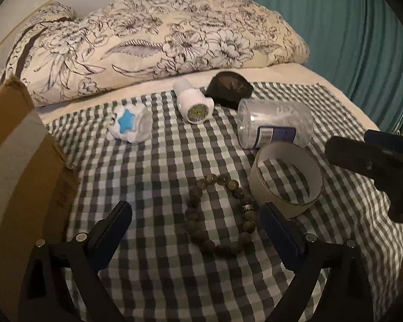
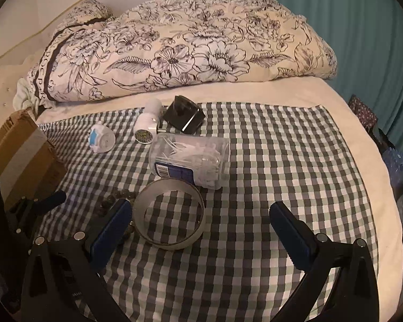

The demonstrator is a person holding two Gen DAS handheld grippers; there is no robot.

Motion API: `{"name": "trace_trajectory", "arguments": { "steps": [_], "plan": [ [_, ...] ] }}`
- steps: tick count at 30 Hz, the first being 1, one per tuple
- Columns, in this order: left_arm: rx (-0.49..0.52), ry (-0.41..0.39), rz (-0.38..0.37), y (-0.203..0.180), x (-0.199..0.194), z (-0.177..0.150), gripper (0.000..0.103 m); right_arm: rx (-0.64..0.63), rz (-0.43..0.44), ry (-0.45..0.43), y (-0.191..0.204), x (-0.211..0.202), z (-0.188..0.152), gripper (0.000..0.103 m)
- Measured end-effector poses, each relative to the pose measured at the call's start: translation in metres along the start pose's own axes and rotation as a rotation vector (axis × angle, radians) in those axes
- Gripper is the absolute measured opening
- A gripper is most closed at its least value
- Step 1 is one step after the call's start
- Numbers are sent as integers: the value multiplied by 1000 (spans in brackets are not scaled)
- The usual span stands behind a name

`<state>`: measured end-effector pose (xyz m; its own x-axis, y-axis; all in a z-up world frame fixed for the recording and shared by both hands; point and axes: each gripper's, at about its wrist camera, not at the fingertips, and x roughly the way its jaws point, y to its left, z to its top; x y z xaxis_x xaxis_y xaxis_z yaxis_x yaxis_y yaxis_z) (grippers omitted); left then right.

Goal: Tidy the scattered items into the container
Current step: 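Grasp the dark bead bracelet with the left tool while the right grasps the tape roll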

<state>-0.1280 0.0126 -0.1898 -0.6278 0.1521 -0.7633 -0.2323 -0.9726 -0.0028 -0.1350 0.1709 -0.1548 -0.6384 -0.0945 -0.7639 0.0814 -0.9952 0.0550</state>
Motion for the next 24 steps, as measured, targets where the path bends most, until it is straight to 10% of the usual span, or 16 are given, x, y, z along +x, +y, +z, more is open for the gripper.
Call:
{"name": "trace_trajectory", "arguments": {
  "steps": [14,24],
  "plan": [
    [-13,44,-10,-5,36,-6,96,-46,-13,112,7,45,-5,53],
    [-42,38,25,2,39,0,54,-70,-17,143,12,54,-12,18]
  ]
}}
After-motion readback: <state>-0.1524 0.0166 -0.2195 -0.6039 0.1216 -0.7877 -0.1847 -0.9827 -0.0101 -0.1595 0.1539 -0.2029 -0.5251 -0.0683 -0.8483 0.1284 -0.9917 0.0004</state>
